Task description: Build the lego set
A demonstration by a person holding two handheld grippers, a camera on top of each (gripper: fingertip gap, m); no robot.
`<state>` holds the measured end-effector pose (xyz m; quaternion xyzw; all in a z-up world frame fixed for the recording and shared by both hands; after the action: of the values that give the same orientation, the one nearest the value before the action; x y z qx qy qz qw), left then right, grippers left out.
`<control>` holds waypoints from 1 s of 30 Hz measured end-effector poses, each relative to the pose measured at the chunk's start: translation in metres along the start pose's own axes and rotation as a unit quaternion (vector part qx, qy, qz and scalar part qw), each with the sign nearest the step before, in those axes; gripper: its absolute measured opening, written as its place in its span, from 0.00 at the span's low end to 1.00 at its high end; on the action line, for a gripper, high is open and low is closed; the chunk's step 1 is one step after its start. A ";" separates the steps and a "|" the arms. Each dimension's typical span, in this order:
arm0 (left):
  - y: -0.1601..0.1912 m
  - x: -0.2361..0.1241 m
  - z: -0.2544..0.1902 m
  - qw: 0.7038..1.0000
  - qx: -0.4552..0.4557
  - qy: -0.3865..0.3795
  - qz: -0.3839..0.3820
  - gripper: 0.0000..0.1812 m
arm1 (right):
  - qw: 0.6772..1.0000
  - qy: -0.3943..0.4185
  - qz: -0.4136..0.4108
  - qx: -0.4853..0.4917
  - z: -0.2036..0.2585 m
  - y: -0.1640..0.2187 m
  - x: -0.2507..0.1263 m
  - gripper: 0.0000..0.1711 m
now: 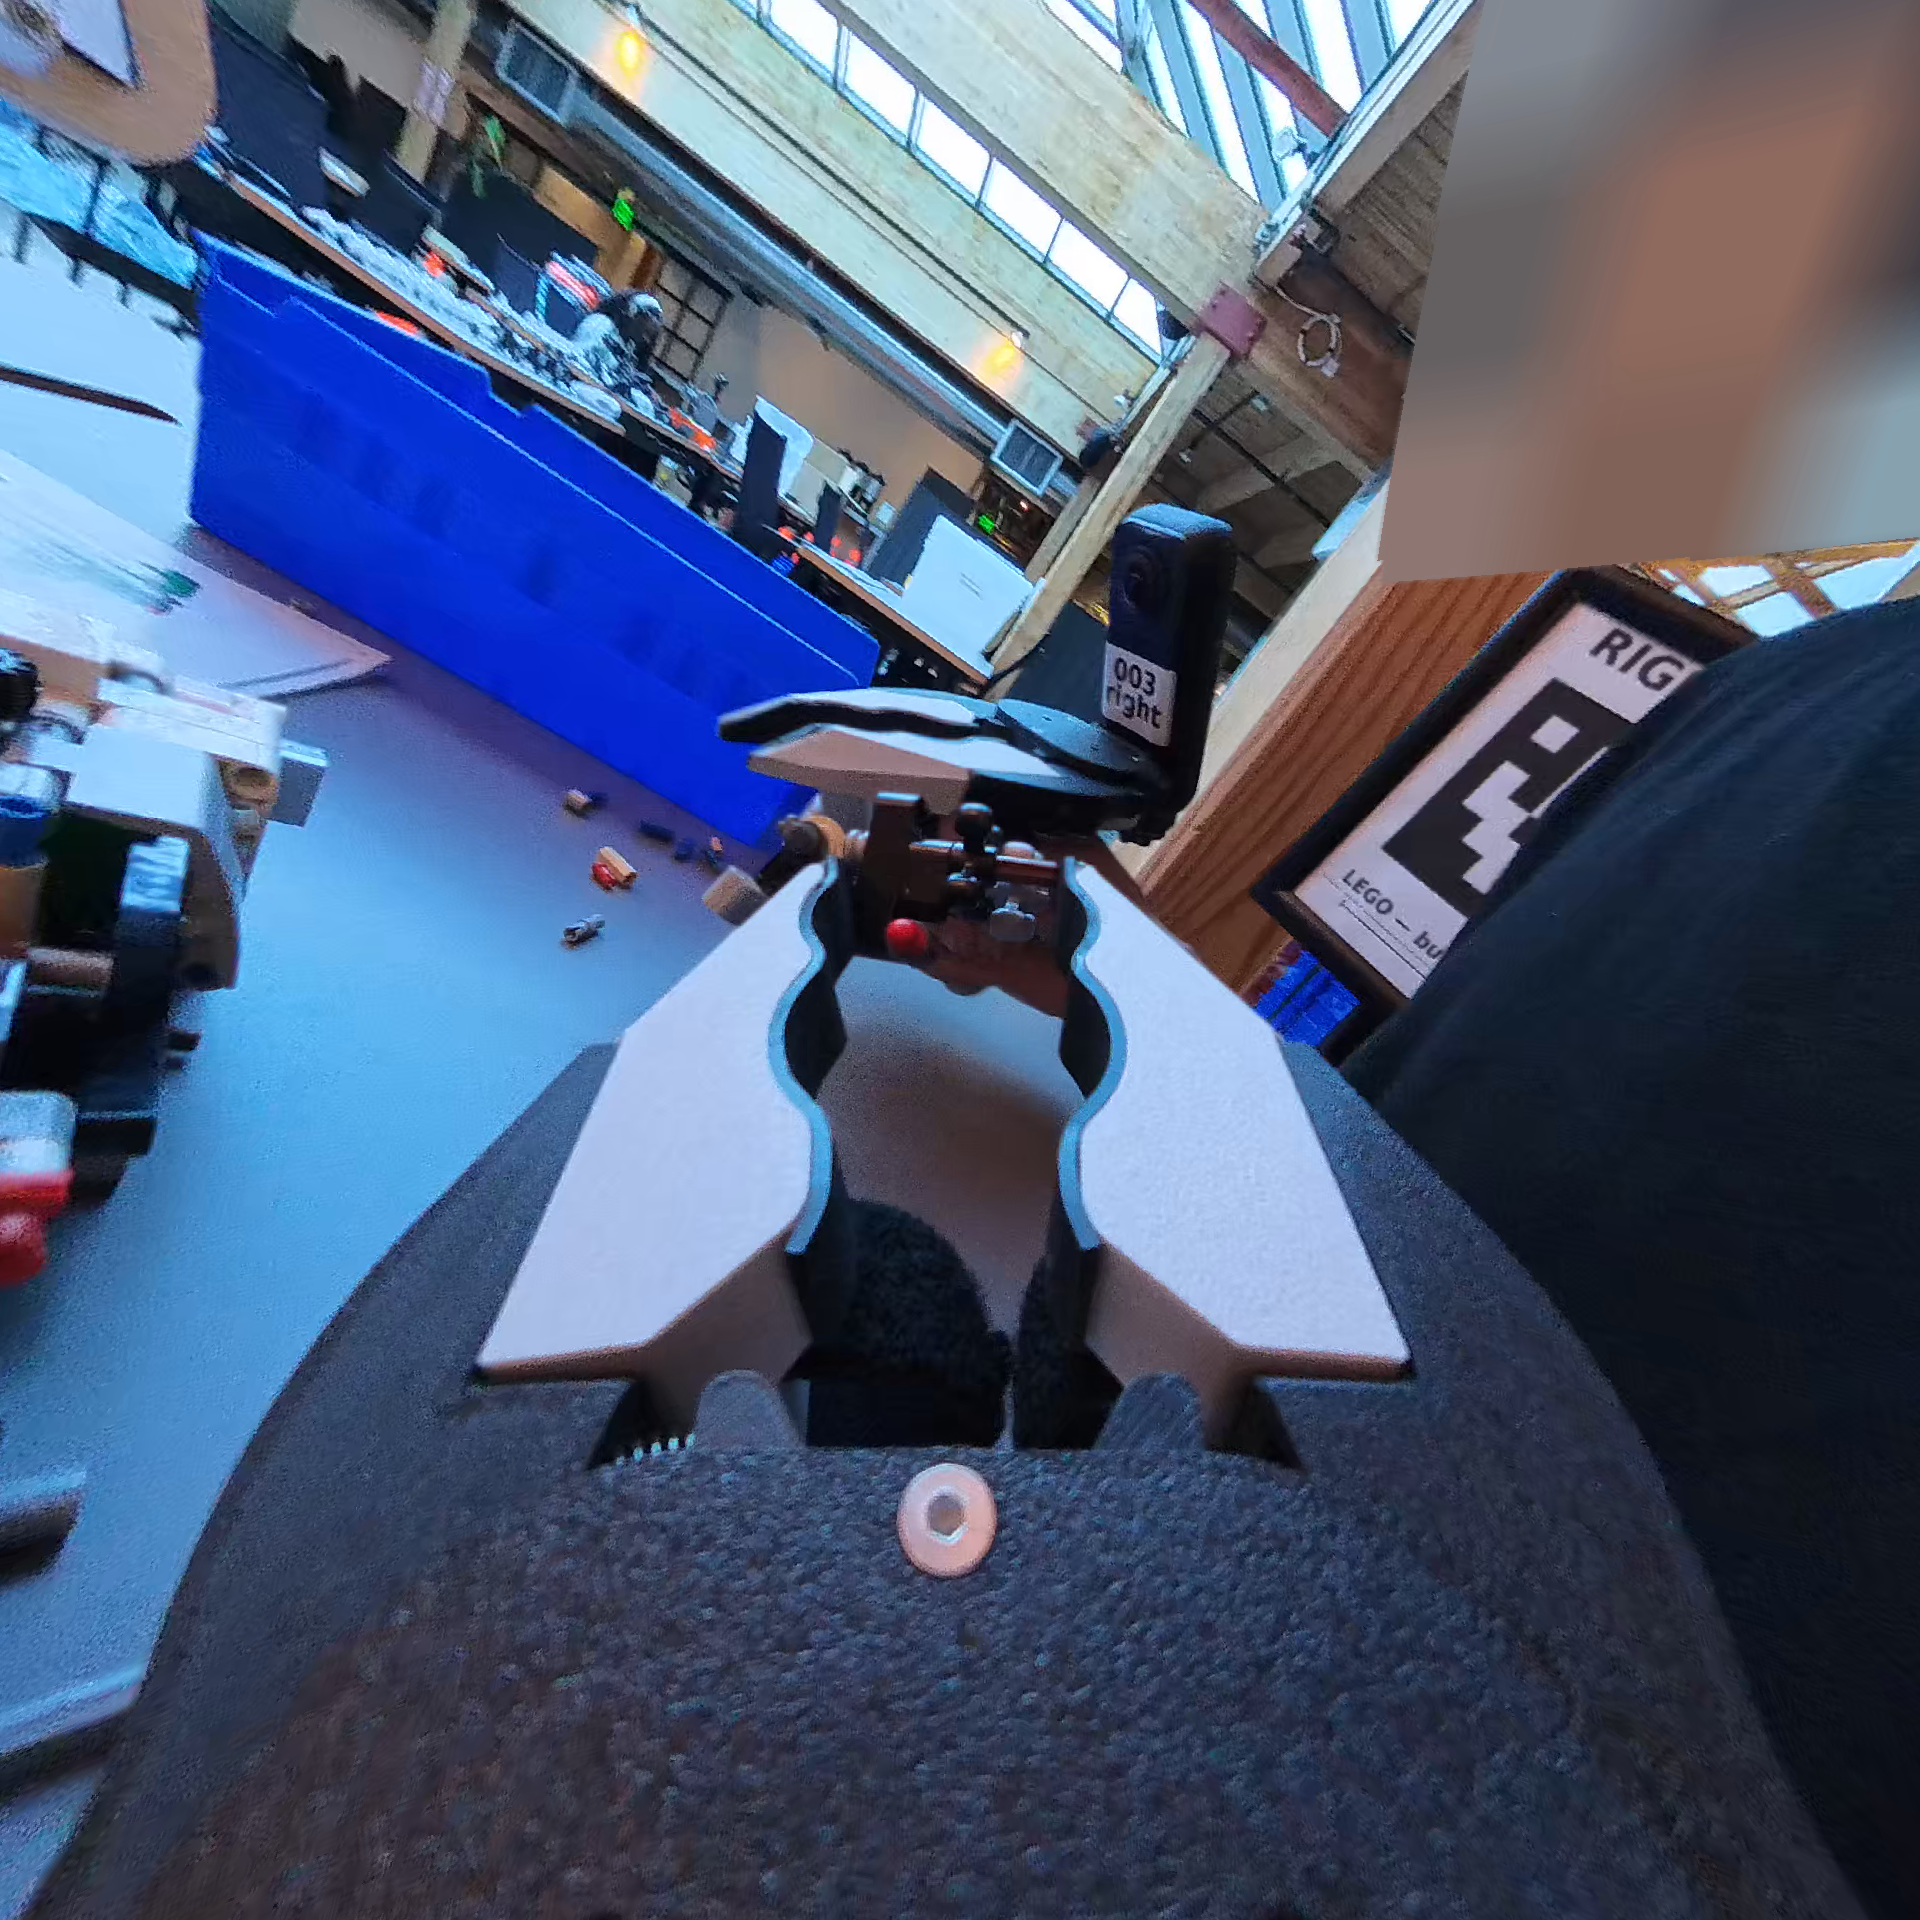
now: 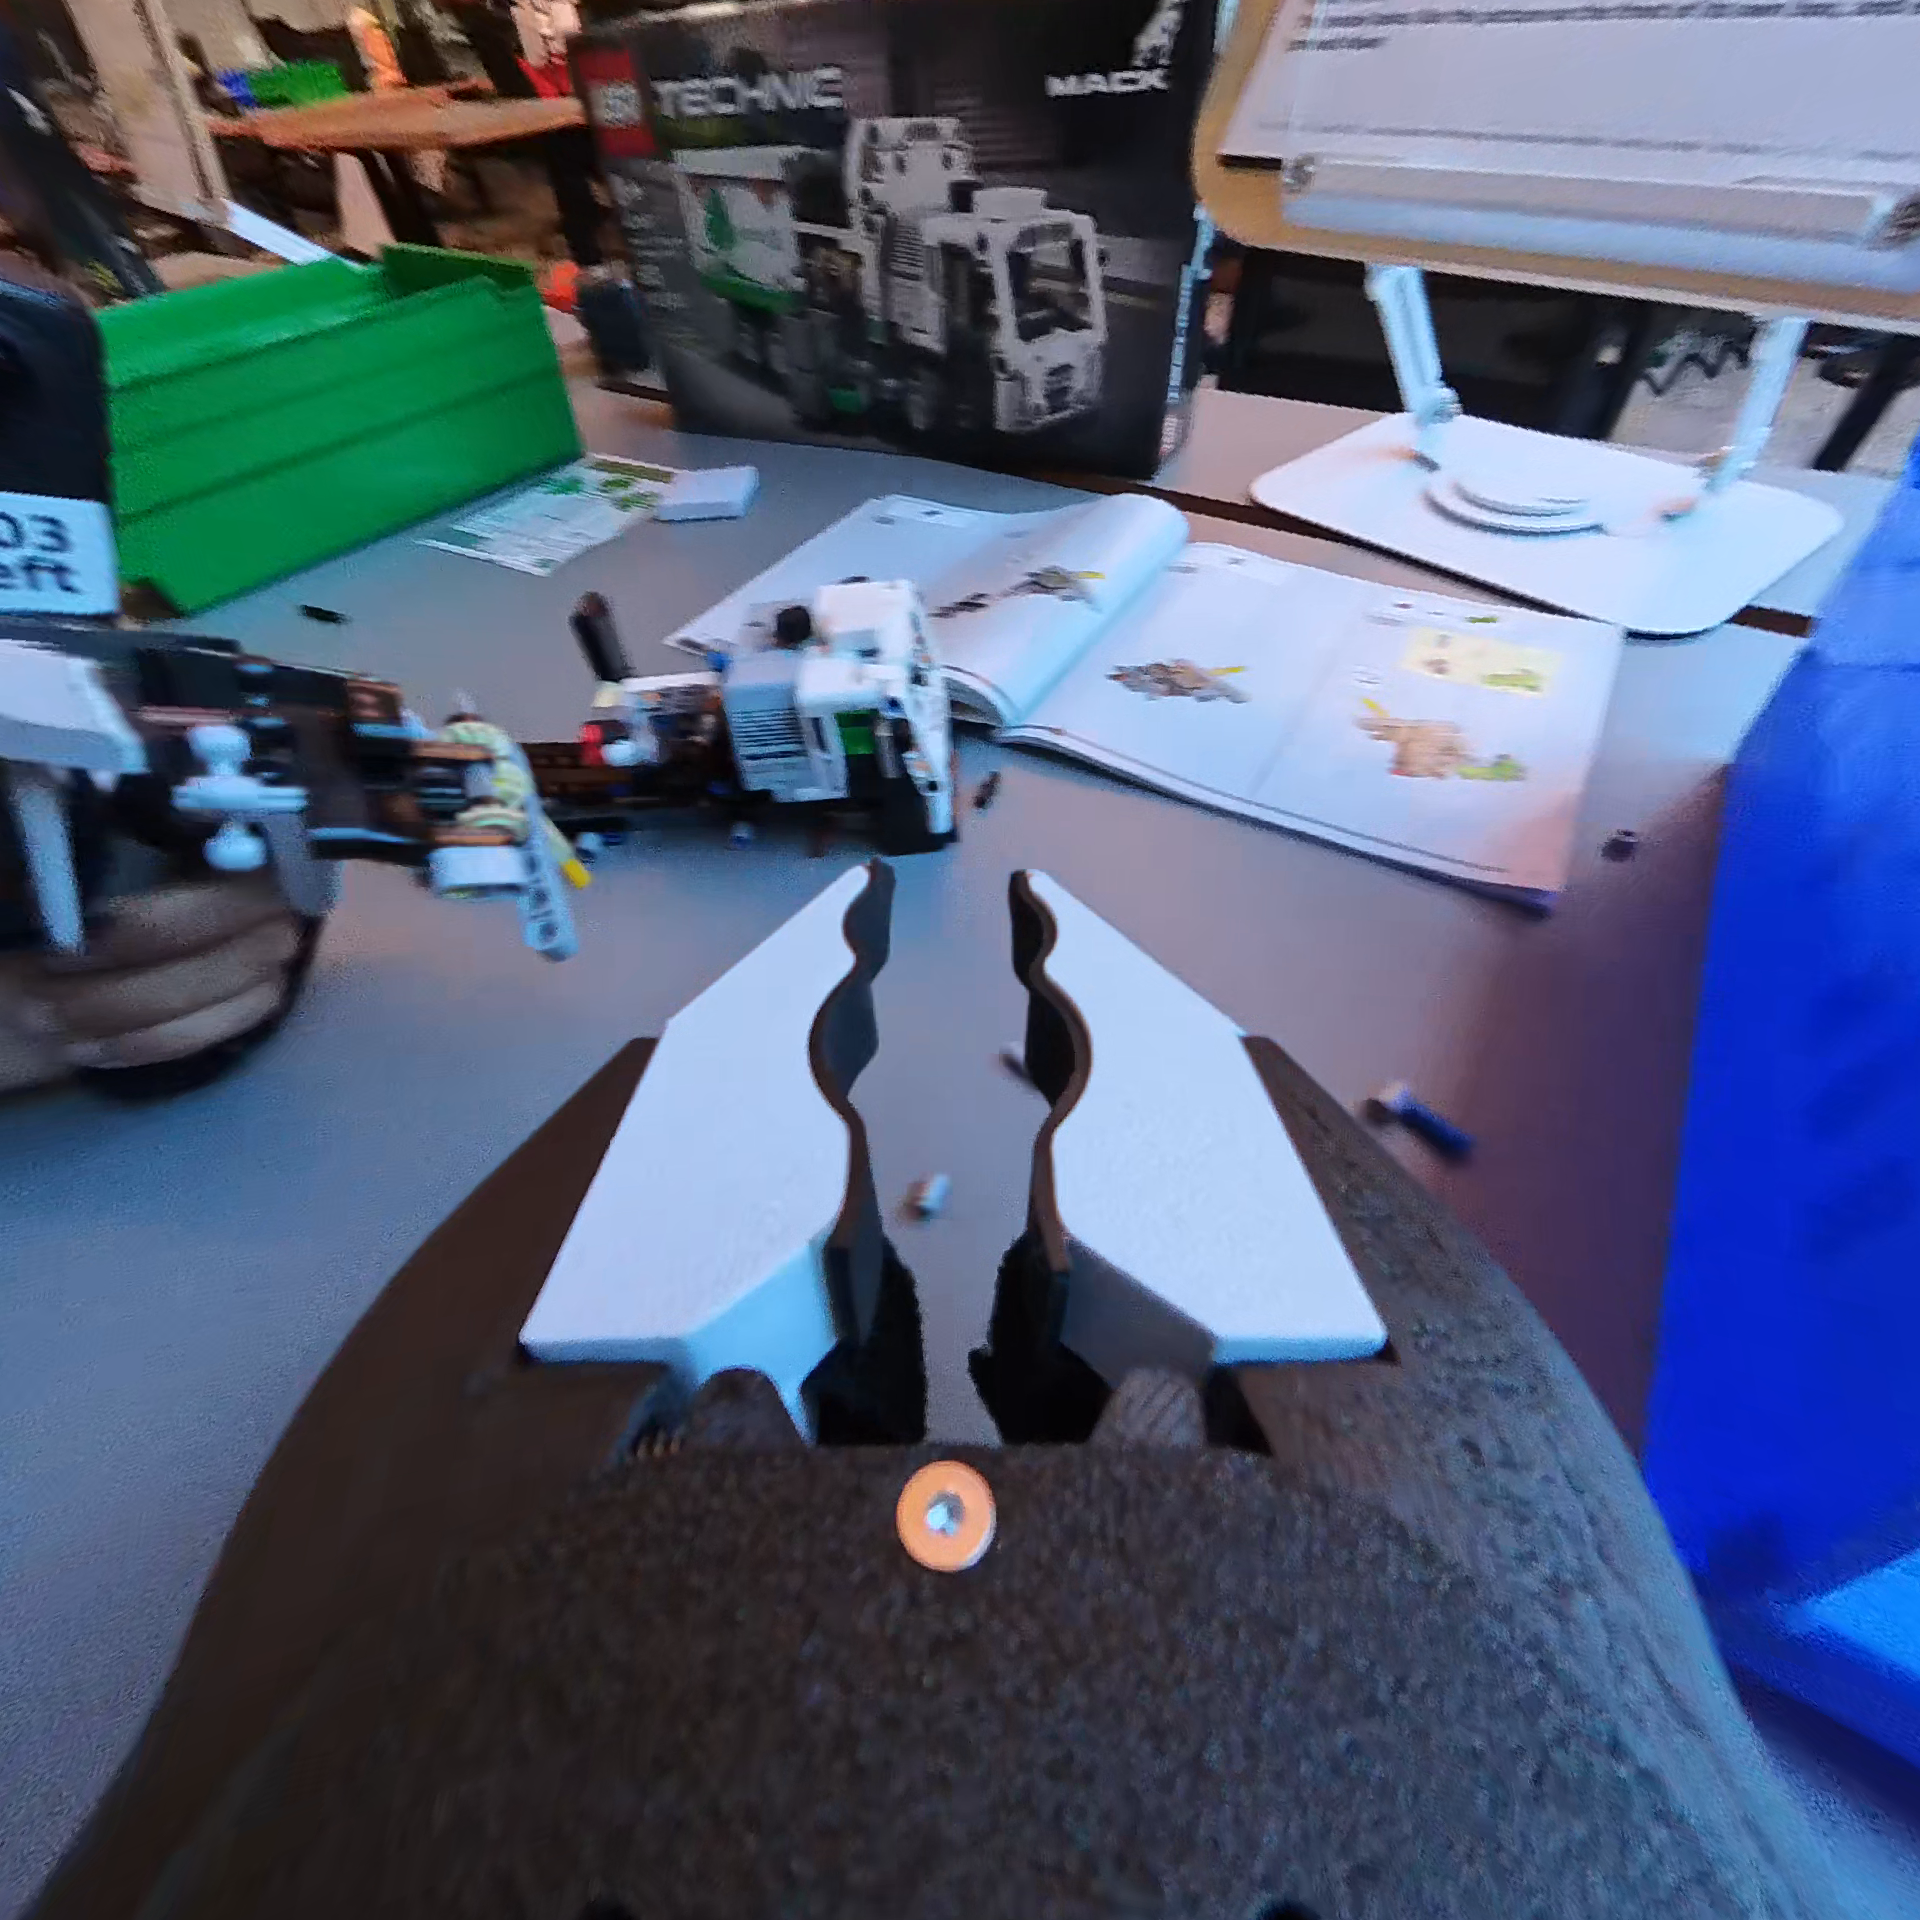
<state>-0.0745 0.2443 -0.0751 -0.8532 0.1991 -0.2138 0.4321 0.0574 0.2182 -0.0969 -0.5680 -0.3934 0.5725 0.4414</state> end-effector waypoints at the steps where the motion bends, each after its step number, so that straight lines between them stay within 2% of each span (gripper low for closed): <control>1: 0.000 0.004 0.004 1.000 -0.009 0.005 0.006 0.19 | 1.000 0.013 0.002 -0.007 -0.009 0.000 0.004 0.13; 5: 0.004 0.021 0.013 0.999 -0.019 0.018 0.041 0.19 | 0.998 0.048 -0.031 -0.029 -0.037 -0.008 0.013 0.12; 11: 0.005 0.047 0.024 0.995 0.037 0.026 0.088 0.19 | 0.997 0.054 -0.059 -0.022 -0.052 -0.008 0.013 0.09; 16: 0.003 0.058 0.028 0.995 0.005 0.057 0.077 0.19 | 0.997 0.051 -0.055 0.004 -0.058 -0.001 0.007 0.07; 20: -0.005 0.056 0.032 0.997 -0.016 0.065 0.049 0.19 | 0.997 0.050 -0.054 -0.012 -0.053 0.001 0.007 0.06; 30: -0.001 0.062 0.036 0.996 -0.022 0.061 0.064 0.20 | 0.999 0.027 -0.044 0.008 -0.050 0.004 0.009 0.06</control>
<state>-0.0039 0.2359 -0.0812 -0.8333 0.2841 -0.2326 0.4133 0.1070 0.2234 -0.1054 -0.5619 -0.4014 0.5396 0.4816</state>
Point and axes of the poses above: each gripper's, where its closed fingertips meet, x out along the fingers, y out of its underside, z = x × y across the jaws, the point moved 2 cm from there along -x, back along the fingers, and after that the axes turned 5 degrees about y, right-handed, at the moved point
